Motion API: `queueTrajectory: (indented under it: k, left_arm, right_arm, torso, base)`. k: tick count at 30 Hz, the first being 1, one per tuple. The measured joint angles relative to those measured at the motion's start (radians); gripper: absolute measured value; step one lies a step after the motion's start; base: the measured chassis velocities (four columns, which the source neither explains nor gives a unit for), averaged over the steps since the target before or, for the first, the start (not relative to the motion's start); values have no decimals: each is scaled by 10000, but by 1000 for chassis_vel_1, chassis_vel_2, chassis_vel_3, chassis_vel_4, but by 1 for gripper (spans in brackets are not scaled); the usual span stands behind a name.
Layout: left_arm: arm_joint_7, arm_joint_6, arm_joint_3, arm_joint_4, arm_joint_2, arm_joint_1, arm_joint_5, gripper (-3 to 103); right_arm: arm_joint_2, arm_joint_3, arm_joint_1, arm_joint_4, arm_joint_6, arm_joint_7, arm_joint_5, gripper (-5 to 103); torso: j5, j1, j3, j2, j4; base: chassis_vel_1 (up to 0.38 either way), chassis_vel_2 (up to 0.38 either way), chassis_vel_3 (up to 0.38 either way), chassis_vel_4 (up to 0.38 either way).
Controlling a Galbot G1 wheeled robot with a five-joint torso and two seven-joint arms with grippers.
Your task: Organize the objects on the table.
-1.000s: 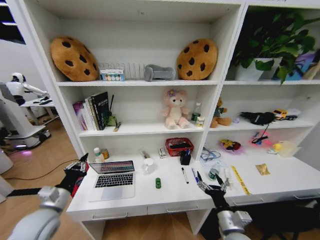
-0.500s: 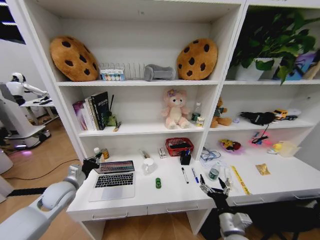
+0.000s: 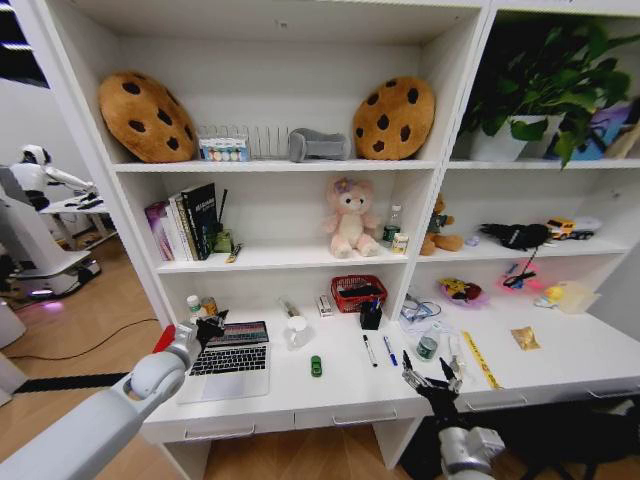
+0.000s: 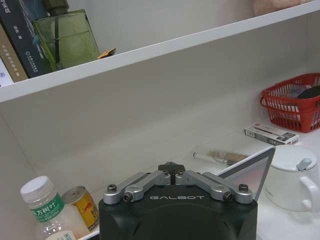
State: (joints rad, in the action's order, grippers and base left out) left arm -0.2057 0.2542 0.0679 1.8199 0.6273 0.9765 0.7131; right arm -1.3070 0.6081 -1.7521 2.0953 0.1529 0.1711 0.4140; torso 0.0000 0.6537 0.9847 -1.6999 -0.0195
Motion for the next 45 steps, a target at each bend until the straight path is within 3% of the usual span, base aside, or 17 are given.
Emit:
queueTrajectory:
  k: [8, 19, 31, 33, 36, 42, 45]
  left_arm:
    - [105, 4, 261, 63, -7, 315, -192, 0]
    - [1442, 40, 1652, 746, -387, 2095, -1886, 0]
    - [1470, 138, 1872, 1350, -338, 3463, -2705, 0]
    - [1535, 77, 2078, 1398, -300, 3909, -2915, 0]
    - [1966, -337, 2702, 1317, -42, 5102, -3940, 0]
    - [2285, -971, 3112, 741, 563, 6140, -5274, 0]
    - [2340, -1246, 3361, 569, 840, 6450, -5473, 0]
  right_arm:
    - [6, 13, 7, -33, 7, 53, 26, 100]
    - [-23, -72, 76, -97, 7, 101, 52, 100]
    - [-87, -67, 130, -171, 7, 217, 182, 100]
    - [-87, -55, 129, -171, 7, 220, 197, 100]
    - [-81, -46, 163, -186, 8, 232, 227, 100]
    - [-81, -148, 179, -201, 0, 257, 312, 100]
    - [-84, -147, 151, -189, -4, 261, 328, 100]
  torso:
    - [0, 0, 0, 0, -1]
    - [0, 0, -1, -1, 0]
    - [-1, 0, -1, -1, -3]
    - [0, 0, -1, -1, -2]
    - [1, -1, -1, -2, 1]
    - [-1, 0, -1, -1, 0]
    - [-2, -1, -1, -2, 2]
  base:
    - [0, 0, 0, 0]
    - [0, 0, 0, 0]
    - [0, 0, 0, 0]
    - [0, 0, 0, 0]
    - [0, 0, 0, 0]
    - [0, 0, 0, 0]
    - [0, 0, 0, 0]
